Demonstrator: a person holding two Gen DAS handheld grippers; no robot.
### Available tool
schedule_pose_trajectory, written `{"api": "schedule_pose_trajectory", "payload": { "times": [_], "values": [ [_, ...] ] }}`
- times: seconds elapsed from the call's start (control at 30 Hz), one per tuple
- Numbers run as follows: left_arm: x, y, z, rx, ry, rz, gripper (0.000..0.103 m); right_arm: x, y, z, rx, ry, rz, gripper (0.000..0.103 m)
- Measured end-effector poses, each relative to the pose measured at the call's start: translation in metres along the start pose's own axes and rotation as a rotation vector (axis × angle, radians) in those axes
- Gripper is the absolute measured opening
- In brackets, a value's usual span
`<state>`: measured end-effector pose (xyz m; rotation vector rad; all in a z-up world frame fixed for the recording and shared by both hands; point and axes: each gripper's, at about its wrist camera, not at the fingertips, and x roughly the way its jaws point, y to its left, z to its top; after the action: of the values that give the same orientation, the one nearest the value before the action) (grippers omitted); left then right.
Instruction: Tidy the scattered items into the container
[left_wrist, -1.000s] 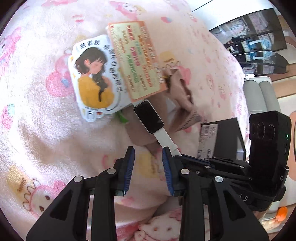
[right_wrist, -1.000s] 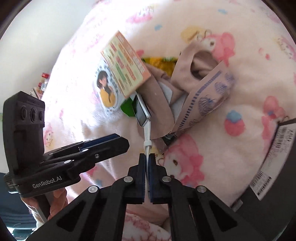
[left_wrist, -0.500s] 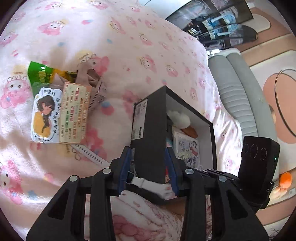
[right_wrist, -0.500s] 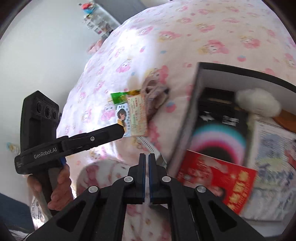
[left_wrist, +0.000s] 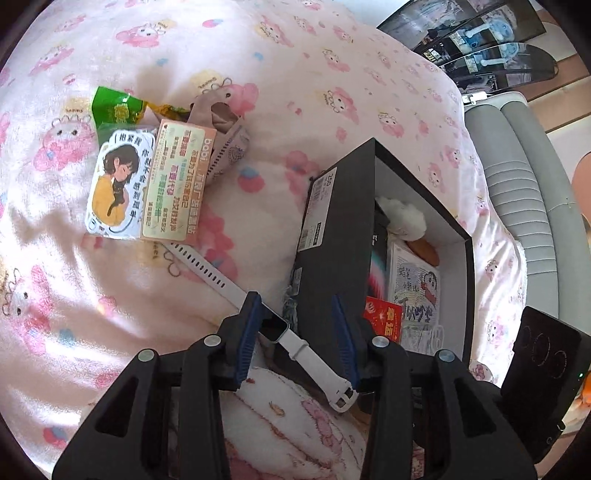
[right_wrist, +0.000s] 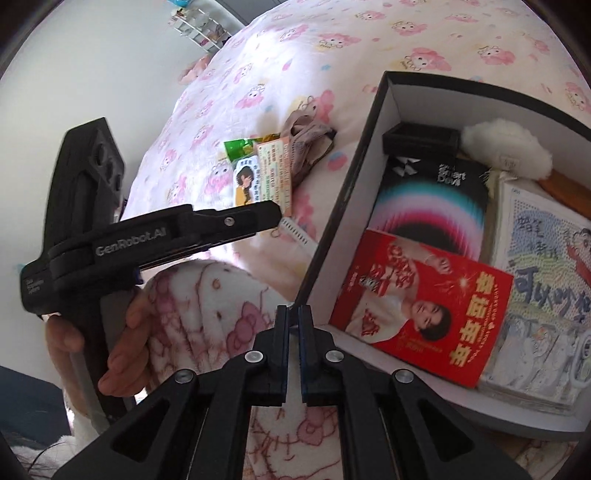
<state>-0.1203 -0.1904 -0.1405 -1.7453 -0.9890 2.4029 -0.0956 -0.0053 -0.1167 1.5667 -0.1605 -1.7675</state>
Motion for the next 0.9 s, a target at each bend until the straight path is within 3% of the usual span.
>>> {"api": "schedule_pose_trajectory", "payload": {
  "times": [0.1,0.17,0.23,0.3,0.37,0.43,0.47,0.8,0.83,0.9],
  "values": [
    [0.001,0.000,0.001,0.000,-0.005,-0.025,0.040,0.009,0.005,0.001,0.011,0.019,0.014,0.008],
    [0.000,-0.001,-0.001,0.004,-0.009,-0.040,0.040,0.010,0.011,0.002,-0.008,0.007,-0.005,0.017],
    [-0.003,0.000,-0.002,0.006,-0.017,-0.046,0.040,0.010,0.016,0.004,-0.014,-0.003,-0.021,0.038],
    [-0.004,0.003,-0.002,-0.002,-0.016,-0.061,0.040,0.015,0.020,0.004,-0.019,0.009,-0.067,0.039],
    [-0.004,0.007,-0.001,-0.013,-0.014,-0.078,0.040,0.020,0.026,0.001,-0.046,0.000,-0.097,0.038],
    [-0.003,0.007,0.000,-0.013,-0.012,-0.079,0.040,0.023,0.032,-0.002,-0.088,-0.025,-0.158,0.014],
    [-0.002,0.006,0.001,-0.010,-0.009,-0.076,0.040,0.025,0.033,-0.002,-0.108,-0.032,-0.214,0.011],
    [-0.004,0.008,-0.002,-0.011,-0.017,-0.123,0.040,0.009,0.019,-0.007,-0.054,-0.088,-0.140,0.008],
    [-0.004,0.008,-0.002,-0.009,-0.017,-0.123,0.040,0.006,0.019,-0.008,-0.049,-0.091,-0.132,0.002],
    [-0.004,0.008,-0.001,-0.010,-0.018,-0.122,0.040,-0.002,0.024,-0.008,-0.061,-0.114,-0.115,0.001]
  ]
}}
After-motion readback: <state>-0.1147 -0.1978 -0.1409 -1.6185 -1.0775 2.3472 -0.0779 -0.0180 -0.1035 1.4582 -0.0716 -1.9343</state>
